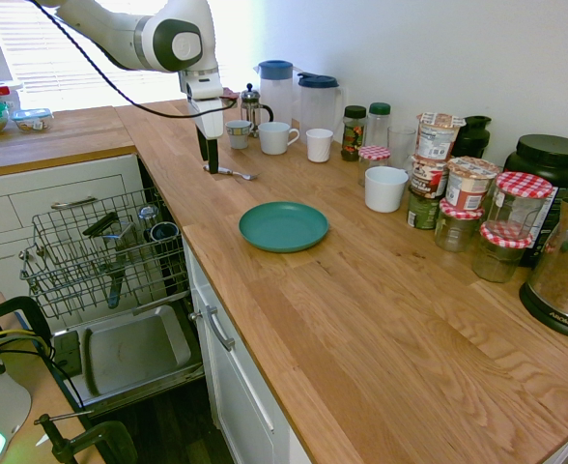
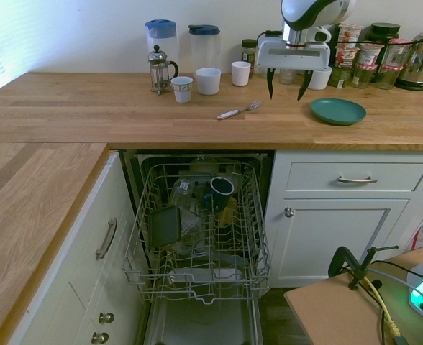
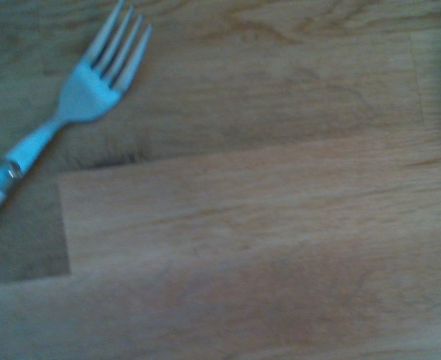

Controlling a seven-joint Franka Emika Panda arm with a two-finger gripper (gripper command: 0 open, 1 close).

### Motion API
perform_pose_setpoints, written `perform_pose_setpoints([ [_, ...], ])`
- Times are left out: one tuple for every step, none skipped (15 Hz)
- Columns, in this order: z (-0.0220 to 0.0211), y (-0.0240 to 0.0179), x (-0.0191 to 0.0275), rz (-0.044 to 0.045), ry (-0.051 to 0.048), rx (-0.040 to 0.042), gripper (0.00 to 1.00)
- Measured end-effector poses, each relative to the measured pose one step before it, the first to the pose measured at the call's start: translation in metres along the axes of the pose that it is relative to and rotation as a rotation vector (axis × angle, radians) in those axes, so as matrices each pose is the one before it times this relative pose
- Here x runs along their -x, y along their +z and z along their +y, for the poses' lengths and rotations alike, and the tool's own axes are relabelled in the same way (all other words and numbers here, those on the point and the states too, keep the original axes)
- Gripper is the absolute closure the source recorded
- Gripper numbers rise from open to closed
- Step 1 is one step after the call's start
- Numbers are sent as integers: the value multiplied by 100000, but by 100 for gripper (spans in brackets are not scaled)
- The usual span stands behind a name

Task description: Put the fork in the dishwasher

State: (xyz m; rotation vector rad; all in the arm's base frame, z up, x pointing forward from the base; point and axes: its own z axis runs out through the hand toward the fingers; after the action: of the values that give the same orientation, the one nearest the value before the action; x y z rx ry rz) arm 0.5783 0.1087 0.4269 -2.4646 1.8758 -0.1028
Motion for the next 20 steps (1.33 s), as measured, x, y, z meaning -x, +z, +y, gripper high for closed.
perform_pose_setpoints([
  [-788,-179,-126,-106,4645,-907,0],
  [-604,-267,-352,471,4751,-932,0],
  [-387,-176,-606,2310,4031,64,0],
  [-606,211,-718,3049,5007,1069,0],
  [-33,-81,197,72,283,76,0],
  [-129,-228,343,408,1051,-173,0],
  [-218,-261,567,613,1827,165,0],
  [-333,-290,762,501,2333,539,0],
  [-429,-115,781,536,2850,541,0],
  [-546,-57,882,97,3320,389,0],
  [-639,-33,1024,-321,3458,87,0],
  [-523,88,1047,-288,3123,44,0],
  [-427,109,1212,-733,2759,-88,0],
  [-410,109,1157,-748,2174,-606,0],
  [-367,297,1032,-871,1139,-839,0],
  [-331,513,766,-889,752,-967,0],
  [-313,675,491,-704,1011,-794,0],
  [-229,759,238,-324,1591,-437,0],
  [-80,817,203,75,1758,-69,0],
  [-6,726,221,492,1775,125,0],
])
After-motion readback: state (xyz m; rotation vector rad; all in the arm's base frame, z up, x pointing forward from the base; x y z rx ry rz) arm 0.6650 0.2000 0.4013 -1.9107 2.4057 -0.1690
